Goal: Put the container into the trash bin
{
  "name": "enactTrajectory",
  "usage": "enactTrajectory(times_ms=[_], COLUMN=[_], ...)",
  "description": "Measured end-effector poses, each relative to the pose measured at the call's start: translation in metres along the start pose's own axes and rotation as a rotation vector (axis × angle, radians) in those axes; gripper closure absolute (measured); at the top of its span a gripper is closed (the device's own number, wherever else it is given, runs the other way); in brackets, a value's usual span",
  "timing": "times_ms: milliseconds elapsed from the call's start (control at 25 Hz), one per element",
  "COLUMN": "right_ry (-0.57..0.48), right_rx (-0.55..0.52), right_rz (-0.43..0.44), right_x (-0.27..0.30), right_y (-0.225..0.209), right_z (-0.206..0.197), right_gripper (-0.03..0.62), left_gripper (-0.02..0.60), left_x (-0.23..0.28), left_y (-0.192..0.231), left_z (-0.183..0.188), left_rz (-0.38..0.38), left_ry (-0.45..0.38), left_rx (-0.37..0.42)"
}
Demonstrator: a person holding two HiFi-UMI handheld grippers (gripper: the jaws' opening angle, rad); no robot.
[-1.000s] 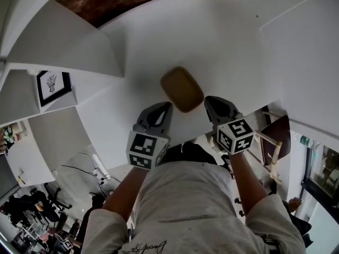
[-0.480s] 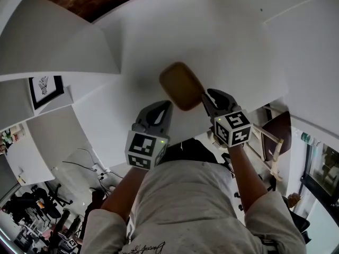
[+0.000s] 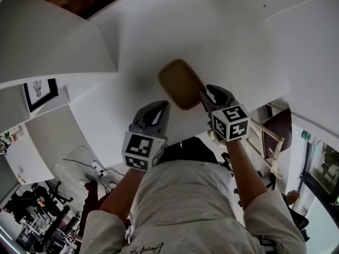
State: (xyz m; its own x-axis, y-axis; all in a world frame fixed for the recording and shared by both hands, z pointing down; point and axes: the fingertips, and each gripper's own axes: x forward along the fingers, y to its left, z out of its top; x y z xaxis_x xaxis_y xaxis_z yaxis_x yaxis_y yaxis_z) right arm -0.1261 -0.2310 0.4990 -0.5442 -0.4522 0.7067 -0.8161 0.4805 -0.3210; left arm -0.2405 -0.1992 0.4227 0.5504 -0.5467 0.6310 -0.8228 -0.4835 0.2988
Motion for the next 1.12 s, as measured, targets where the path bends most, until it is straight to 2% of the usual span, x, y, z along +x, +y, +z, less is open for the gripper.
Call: enactTrajectory(times_ms=[520,800,1120], right_ry=[0.048,0.054,0.041], right_rx=[0.018,0.018,0.041], right_rz=[0.009,-0.017,-0.034], right_x=[0.013,0.016,0.011], right_y=[-0.005,-0.009,-0.014], right_z=[-0.009,-0.008,-0.005], right_gripper=[0.484,0.543,0.553], left_gripper=[0.563,0.563,0.563], left_x=[0.001,0.001,0.0], left_y=[0.005,0.009,0.01], left_z=[-0.006,-0.007,-0.009], left_rz=[0.007,0.019,0.026], left_ry=[0.015,0.015,0.013], left_rx=[-0.017,-0.031,-0.045])
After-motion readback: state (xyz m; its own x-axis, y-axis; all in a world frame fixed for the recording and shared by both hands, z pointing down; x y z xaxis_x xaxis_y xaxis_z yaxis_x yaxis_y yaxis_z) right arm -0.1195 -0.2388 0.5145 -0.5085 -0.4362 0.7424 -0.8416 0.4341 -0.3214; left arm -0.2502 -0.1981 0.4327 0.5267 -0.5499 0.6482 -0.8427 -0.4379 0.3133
